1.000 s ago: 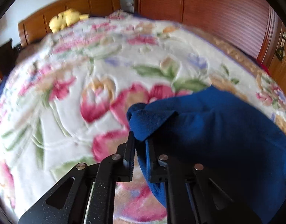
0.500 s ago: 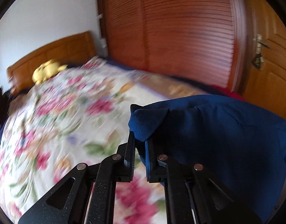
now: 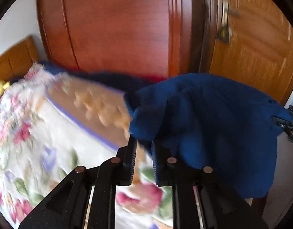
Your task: Fold large clothes
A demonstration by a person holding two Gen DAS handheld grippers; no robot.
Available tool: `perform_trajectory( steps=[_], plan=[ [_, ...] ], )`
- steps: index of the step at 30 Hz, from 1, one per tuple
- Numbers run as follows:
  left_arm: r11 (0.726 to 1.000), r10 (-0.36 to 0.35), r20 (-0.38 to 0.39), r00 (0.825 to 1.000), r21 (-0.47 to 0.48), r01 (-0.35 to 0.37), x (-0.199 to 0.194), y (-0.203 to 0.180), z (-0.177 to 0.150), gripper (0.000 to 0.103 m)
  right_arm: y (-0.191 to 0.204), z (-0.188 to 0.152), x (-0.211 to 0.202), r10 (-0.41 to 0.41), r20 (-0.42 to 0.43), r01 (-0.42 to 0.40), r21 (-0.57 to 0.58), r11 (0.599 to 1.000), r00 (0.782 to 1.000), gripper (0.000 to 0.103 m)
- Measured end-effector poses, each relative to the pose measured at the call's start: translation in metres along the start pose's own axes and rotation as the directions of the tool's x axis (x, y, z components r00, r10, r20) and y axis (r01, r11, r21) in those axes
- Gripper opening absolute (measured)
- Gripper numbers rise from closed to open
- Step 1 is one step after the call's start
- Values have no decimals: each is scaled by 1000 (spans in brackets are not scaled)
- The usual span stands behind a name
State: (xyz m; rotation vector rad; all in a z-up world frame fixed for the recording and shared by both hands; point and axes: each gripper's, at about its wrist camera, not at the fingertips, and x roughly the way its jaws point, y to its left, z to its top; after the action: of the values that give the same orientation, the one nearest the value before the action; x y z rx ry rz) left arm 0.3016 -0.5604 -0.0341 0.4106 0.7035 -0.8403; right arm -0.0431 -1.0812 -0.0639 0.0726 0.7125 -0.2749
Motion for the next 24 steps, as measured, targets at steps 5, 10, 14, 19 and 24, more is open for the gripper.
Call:
perform_trajectory(
  steps=[5,10,14,19,24],
  plan=[
    [998,-28,12,1000,48,27,-14,-6,-40,28,-27,-22,24,-29,-21,31,126,992,999,53],
    [997,-49,28,998,61,47,-37,3,-61,36,-14,-26,-5,-106,26,100,173,980,994,66],
    [997,-76,64,995,38,74,-59,-2,-76,37,12,-25,-51,-184,128,162,164,973,975,70],
    [995,-101,98,990,13,101,-84,-5,-100,37,54,-25,-52,-37,188,24,72,997,981,70],
    [994,-110,97,989,-13,112,-106,-6,-125,37,48,-34,3,-67,27,63,104,993,997,70]
  ],
)
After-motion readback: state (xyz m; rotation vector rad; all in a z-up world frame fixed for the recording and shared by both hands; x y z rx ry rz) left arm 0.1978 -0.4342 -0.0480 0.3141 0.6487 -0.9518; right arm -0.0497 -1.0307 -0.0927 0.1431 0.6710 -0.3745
